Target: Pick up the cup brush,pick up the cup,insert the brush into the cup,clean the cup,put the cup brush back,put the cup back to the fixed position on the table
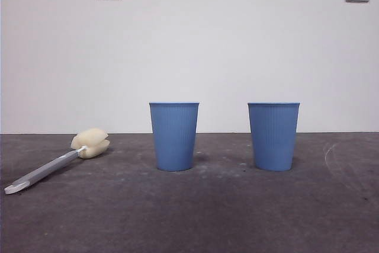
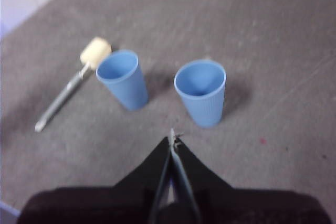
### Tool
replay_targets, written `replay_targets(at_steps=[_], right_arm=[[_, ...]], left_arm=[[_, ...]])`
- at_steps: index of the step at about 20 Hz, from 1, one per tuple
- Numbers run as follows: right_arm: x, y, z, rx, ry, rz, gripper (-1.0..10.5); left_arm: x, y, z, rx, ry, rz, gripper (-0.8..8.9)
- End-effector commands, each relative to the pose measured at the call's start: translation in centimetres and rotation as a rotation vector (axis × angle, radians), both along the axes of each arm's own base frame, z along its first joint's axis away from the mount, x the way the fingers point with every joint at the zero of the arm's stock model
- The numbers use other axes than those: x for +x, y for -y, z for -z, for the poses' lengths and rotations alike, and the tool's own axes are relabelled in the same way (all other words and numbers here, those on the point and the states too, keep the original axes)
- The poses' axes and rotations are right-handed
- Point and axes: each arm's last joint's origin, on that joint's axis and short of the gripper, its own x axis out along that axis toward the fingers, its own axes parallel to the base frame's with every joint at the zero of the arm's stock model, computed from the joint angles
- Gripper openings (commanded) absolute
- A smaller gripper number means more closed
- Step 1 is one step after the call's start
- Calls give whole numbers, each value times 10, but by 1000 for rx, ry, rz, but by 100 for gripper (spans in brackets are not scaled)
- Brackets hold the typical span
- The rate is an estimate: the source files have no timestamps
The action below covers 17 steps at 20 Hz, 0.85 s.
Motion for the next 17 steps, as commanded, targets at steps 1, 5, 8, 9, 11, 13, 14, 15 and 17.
replay_targets(at_steps=[1,5,8,9,11,13,14,15,17], right_arm=[[4,0,-10,-49,-29,-32,-8],[10,0,-23,-49,-37,-31,209],[11,0,-24,-45,-48,-29,514],[11,0,-23,-44,-57,-28,542],[12,0,-23,-43,-66,-28,541],[13,0,-22,-42,-68,-27,541],[13,0,-22,-41,-69,-26,541],[13,0,-22,-41,-71,-27,541],[16,0,-21,-41,-85,-27,540]], left_arm=[[-1,0,-6,49,-16,44,-8],[5,0,-10,45,-51,45,6],[10,0,-7,26,-91,44,526],[11,0,-5,23,-113,43,725],[15,0,-1,21,-162,45,782],[22,-1,1,20,-189,45,782],[27,-1,3,22,-197,42,782],[32,-1,4,21,-205,43,782],[45,-2,9,28,-234,39,782]])
